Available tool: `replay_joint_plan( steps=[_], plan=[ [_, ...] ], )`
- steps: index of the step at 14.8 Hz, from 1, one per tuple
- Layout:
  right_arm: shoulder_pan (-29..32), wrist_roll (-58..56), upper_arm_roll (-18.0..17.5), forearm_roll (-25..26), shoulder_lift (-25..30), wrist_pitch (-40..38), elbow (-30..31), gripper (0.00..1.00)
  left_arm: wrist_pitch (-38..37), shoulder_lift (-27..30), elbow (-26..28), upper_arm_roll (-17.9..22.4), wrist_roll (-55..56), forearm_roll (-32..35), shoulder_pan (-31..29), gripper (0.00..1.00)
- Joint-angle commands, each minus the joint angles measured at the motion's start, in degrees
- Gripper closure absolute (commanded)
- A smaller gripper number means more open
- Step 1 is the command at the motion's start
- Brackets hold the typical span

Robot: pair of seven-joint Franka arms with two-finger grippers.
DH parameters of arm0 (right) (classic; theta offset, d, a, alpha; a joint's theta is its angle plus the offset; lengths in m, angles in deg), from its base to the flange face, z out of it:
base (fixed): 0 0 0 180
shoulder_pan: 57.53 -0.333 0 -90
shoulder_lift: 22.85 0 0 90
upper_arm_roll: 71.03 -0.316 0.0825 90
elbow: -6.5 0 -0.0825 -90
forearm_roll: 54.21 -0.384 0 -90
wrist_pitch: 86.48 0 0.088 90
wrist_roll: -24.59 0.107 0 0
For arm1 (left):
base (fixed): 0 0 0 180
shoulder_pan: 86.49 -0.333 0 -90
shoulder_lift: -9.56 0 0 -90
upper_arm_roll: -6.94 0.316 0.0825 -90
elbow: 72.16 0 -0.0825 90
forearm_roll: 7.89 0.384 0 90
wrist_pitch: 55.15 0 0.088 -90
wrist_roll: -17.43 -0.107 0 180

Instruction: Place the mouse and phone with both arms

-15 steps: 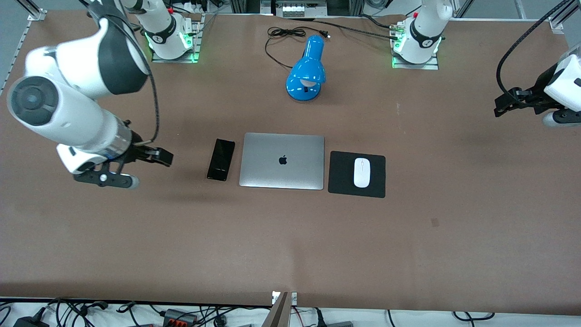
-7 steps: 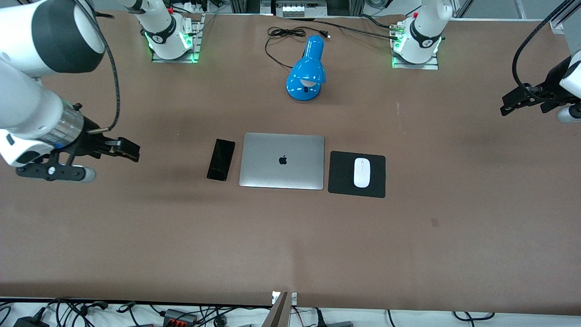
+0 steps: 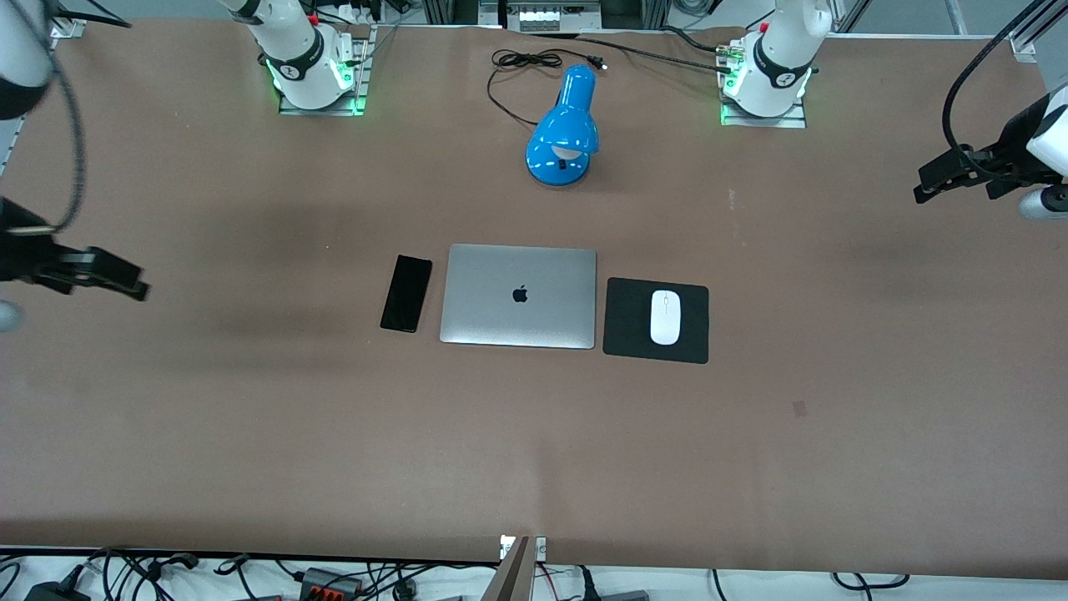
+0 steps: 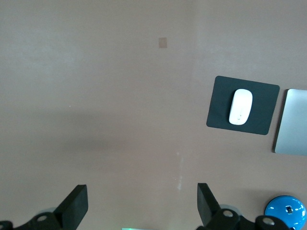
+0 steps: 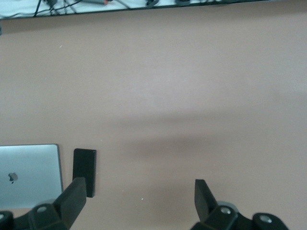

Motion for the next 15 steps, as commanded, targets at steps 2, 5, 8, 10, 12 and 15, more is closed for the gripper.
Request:
replay_joint_plan(
  steps=[2,5,8,10,12,15],
  plan=[
    [1.9,-3.0,-1.9,0.9,3.6,2.7,4.6,0.0,-3.0,-1.2,-3.3,-0.4,-0.6,-0.9,0.0,0.0],
    [2.4,-6.5,-1.7,1.9,8.1,7.3,12.6,0.0,-3.0,-1.3,-3.3,-0.3,-0.6,-0.9,-0.2,0.0],
    [2.4,-6.5,-1.7,2.0,14.0,9.5,21.1,0.0,-3.0,-1.2,-3.3,-0.4,-0.6,-0.9,-0.2,0.0],
    [2.4,-6.6,-1.7,2.3,17.8,9.9,26.0,0.0,-3.1,-1.2,-3.3,-0.3,-0.6,-0.9,-0.2,0.0],
    [2.7,-6.5,-1.7,2.6,19.8,9.9,28.7,0.0,-3.1,-1.2,-3.3,-0.1,-0.6,-0.9,-0.3,0.0],
    [2.9,-6.5,-1.4,2.3,21.1,10.1,30.9,0.0,-3.1,-1.2,-3.3,-0.1,-0.6,-0.9,-0.3,0.0]
  ],
)
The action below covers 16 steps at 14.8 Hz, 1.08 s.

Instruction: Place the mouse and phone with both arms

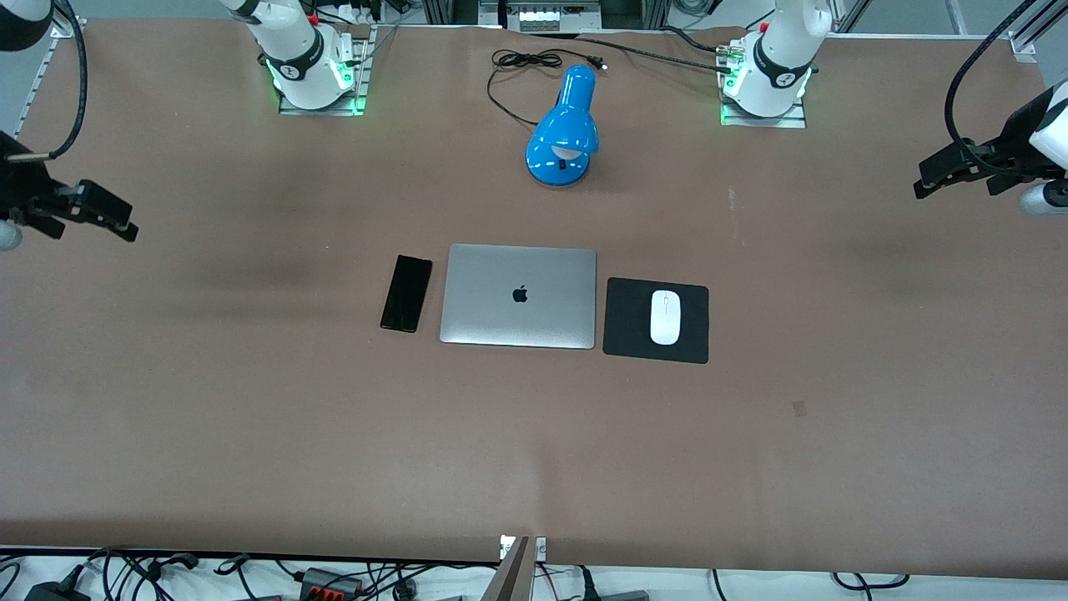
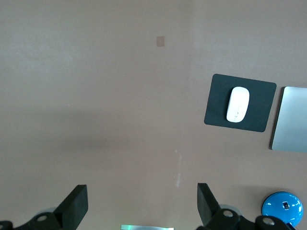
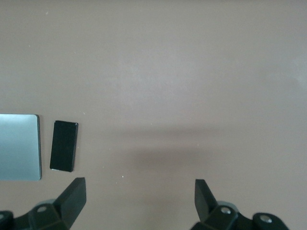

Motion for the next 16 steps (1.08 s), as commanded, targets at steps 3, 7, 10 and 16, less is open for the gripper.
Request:
replay_joint_plan(
  steps=[3,7,10,16],
  plan=[
    [1.1,-1.2,-0.4,0.3,2.7,0.3,3.4,0.0,-1.6,-0.8,-2.0,-0.1,-0.5,-0.8,-0.3,0.0],
    [1.1,-1.2,-0.4,0.3,2.9,-0.7,3.4,0.0,-1.6,-0.8,-2.0,0.0,-0.5,-0.8,-0.3,0.0],
    [1.1,-1.2,-0.5,0.1,3.0,-0.9,3.4,0.0,-1.6,-0.8,-2.0,0.3,-0.6,-0.8,-0.3,0.0],
    [1.1,-1.2,-0.4,0.1,3.5,-0.6,3.7,0.0,-1.6,-0.8,-1.9,0.4,-0.5,-0.8,-0.4,0.0]
  ],
)
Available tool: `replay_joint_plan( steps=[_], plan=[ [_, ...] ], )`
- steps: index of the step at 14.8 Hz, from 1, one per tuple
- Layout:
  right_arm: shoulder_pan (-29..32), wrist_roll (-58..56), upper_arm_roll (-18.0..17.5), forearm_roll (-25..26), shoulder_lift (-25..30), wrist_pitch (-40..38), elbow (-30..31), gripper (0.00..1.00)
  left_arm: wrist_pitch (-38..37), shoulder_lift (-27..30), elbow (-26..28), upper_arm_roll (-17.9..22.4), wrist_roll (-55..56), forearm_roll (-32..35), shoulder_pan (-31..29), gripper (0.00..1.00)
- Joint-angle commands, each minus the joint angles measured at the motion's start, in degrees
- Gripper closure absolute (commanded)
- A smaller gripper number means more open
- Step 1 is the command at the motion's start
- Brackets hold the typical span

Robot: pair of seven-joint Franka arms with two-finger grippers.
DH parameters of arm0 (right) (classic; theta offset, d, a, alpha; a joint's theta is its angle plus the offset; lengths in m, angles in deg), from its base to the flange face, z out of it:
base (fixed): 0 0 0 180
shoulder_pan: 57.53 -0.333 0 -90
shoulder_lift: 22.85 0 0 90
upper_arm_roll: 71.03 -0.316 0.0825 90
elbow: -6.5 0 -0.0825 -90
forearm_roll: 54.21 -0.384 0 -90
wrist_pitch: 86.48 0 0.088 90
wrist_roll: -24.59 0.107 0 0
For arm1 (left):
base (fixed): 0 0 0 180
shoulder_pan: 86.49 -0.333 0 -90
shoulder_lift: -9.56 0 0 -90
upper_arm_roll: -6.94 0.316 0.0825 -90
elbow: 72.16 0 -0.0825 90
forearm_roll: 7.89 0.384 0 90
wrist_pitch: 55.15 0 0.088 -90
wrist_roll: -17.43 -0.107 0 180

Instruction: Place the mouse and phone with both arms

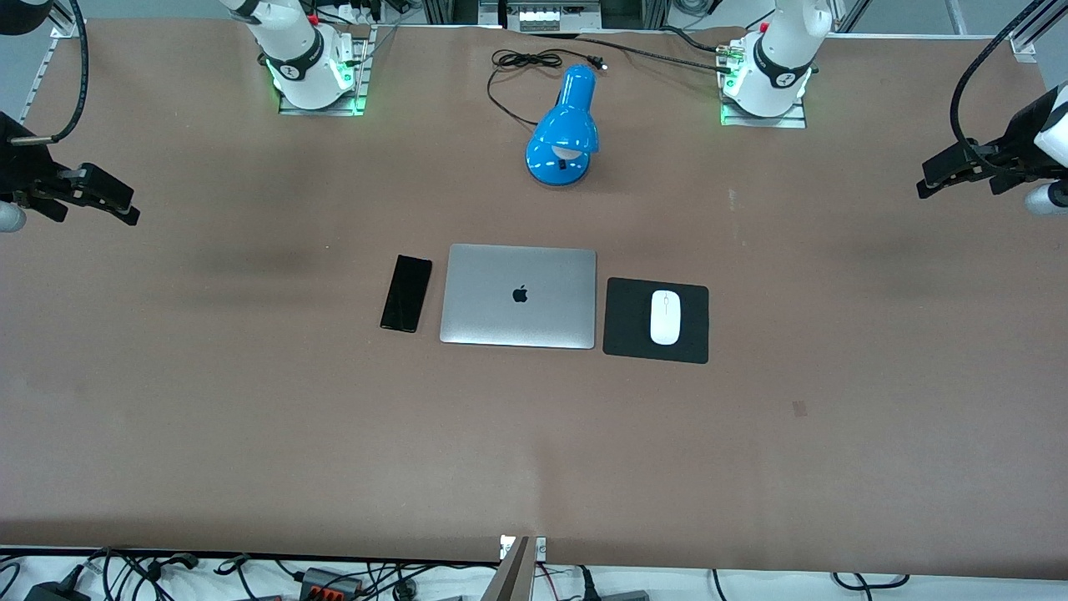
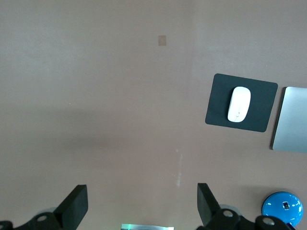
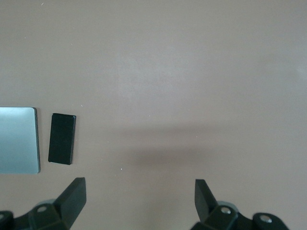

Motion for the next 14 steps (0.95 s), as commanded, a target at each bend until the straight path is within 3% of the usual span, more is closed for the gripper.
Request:
replay_joint_plan(
  steps=[1,14],
  plan=[
    [0.6,-1.2,-0.4,0.1,1.6,0.0,1.8,0.0,-1.4,-0.8,-1.9,0.2,-0.5,-0.8,-0.2,0.0],
    [0.6,-1.2,-0.3,-0.2,2.2,-1.8,1.8,0.0,-2.0,-0.8,-2.0,0.1,-0.5,-0.8,-0.2,0.0]
  ],
)
